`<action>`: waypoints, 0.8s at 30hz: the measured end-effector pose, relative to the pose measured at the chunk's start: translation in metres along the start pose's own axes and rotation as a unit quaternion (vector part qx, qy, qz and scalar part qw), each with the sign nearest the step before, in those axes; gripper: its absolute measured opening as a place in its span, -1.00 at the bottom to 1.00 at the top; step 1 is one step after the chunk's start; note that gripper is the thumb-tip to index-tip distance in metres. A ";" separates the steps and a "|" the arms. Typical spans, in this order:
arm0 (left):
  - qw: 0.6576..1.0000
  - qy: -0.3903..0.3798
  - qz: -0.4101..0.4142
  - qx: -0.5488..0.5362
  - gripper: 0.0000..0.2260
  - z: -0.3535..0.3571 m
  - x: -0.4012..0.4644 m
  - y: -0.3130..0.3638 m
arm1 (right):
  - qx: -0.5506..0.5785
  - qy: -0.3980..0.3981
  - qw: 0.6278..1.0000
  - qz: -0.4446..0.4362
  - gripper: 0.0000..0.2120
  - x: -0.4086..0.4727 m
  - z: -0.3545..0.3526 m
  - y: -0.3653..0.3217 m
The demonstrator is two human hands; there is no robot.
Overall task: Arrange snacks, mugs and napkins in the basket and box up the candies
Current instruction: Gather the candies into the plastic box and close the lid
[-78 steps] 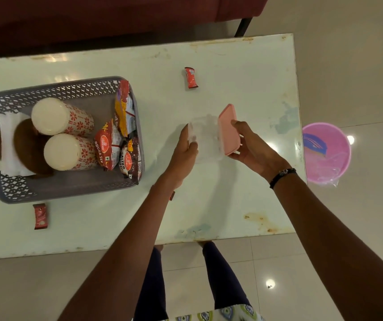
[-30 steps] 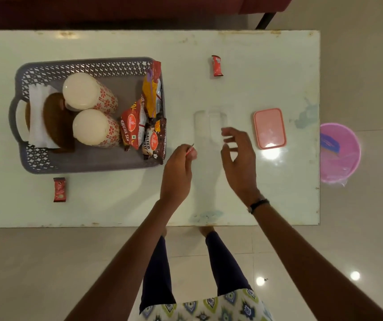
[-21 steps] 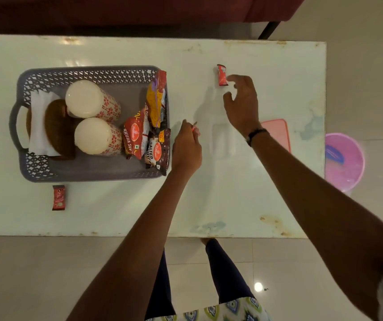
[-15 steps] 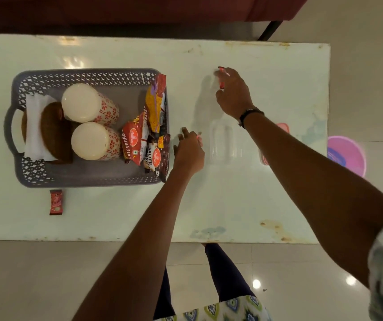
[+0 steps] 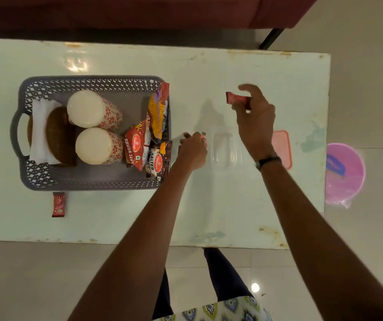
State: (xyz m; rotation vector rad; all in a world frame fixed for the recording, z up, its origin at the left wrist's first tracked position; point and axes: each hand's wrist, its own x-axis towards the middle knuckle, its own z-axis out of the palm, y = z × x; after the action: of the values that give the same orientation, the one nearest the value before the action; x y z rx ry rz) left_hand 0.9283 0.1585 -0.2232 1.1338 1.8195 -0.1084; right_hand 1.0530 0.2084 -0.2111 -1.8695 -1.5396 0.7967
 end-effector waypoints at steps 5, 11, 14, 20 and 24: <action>0.994 0.040 0.045 -0.087 -0.76 0.013 -0.016 -0.013 | -0.003 -0.004 1.000 0.007 -0.85 -0.065 -0.014 0.008; 0.944 0.235 0.096 -0.209 -0.77 0.025 -0.052 -0.001 | 0.005 -0.071 0.997 0.029 -0.73 -0.083 -0.015 0.017; 0.938 0.223 0.113 -0.239 -0.76 0.027 -0.060 0.014 | 0.011 -0.054 0.997 0.049 -0.73 -0.093 -0.024 0.020; 0.960 0.168 0.078 -0.208 -0.68 0.032 -0.067 0.018 | -0.003 -0.065 0.996 0.056 -0.71 -0.114 -0.033 0.019; 0.947 0.191 0.100 -0.238 -0.73 0.026 -0.085 0.001 | 0.005 -0.057 0.998 0.041 -0.73 -0.121 -0.031 0.004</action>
State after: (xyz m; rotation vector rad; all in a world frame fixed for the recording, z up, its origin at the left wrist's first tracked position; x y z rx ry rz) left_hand 0.9559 0.0909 -0.1733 1.0225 1.9027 0.6792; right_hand 1.0606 0.0871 -0.1838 -1.9191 -1.5339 0.9616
